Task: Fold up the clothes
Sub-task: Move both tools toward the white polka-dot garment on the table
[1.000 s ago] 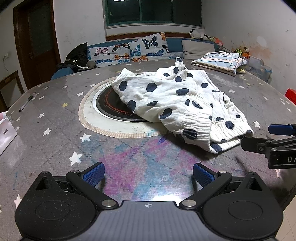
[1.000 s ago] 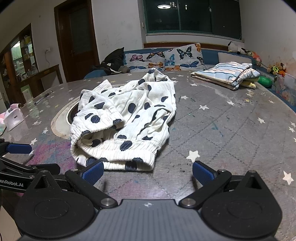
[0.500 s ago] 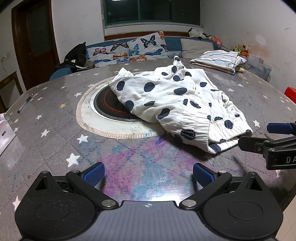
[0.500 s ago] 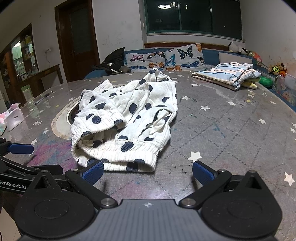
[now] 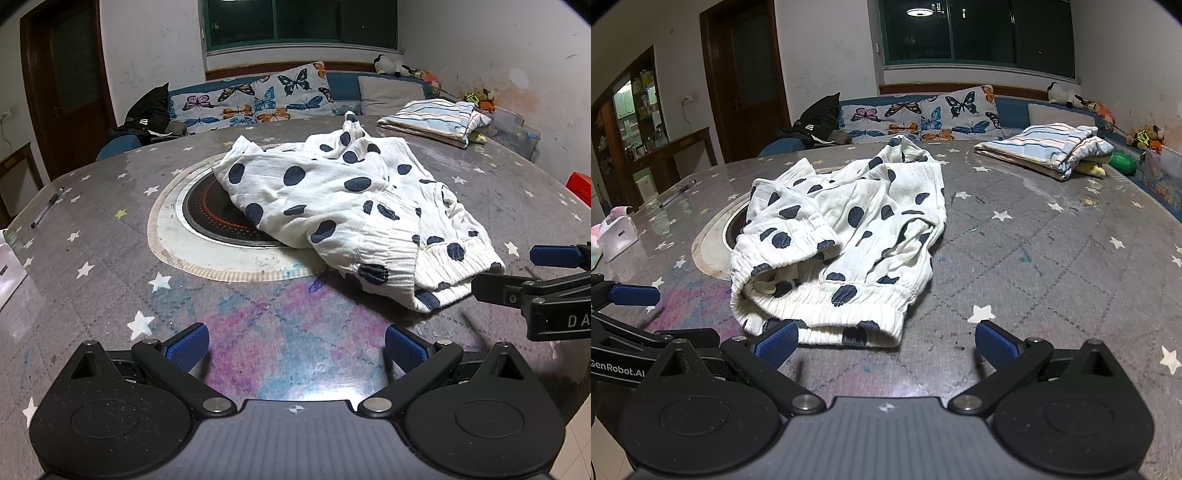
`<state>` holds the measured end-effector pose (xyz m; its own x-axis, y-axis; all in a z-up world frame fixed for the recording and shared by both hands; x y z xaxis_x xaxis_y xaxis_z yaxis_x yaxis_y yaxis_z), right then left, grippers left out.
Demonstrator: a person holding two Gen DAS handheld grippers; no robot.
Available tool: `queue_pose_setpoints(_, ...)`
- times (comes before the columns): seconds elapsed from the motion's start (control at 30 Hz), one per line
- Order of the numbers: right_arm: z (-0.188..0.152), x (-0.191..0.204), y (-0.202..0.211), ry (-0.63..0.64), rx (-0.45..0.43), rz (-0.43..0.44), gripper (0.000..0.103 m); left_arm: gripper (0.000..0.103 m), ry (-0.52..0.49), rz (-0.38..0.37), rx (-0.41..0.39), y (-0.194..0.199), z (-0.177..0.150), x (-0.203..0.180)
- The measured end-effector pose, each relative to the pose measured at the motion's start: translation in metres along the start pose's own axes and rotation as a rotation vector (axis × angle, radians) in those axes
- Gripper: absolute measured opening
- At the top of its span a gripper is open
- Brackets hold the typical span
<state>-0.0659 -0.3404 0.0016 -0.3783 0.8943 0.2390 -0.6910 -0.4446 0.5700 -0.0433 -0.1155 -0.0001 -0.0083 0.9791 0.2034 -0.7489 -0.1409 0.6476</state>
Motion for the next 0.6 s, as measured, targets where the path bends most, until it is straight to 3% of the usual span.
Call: queue_pose_setpoints(0.6, 0.008, -0.008, -0.006, -0.019, -0.005, -0.004, 0.102, 0.103, 0.002, -0.001, -0.039, -0.003, 0.024, 0.002)
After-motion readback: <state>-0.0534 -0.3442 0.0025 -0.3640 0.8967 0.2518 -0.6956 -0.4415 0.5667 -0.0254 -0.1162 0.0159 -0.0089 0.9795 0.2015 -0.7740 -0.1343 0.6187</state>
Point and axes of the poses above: each gripper's, at about its wrist camera, not at the fingertips, and y roughly against the way its jaws point, x to its left, z to its top, the point moved 2 cm from there along -y, roughly the way its jaws point, and after that the axes turned 14 degrees about z, right-handed, at the moved point
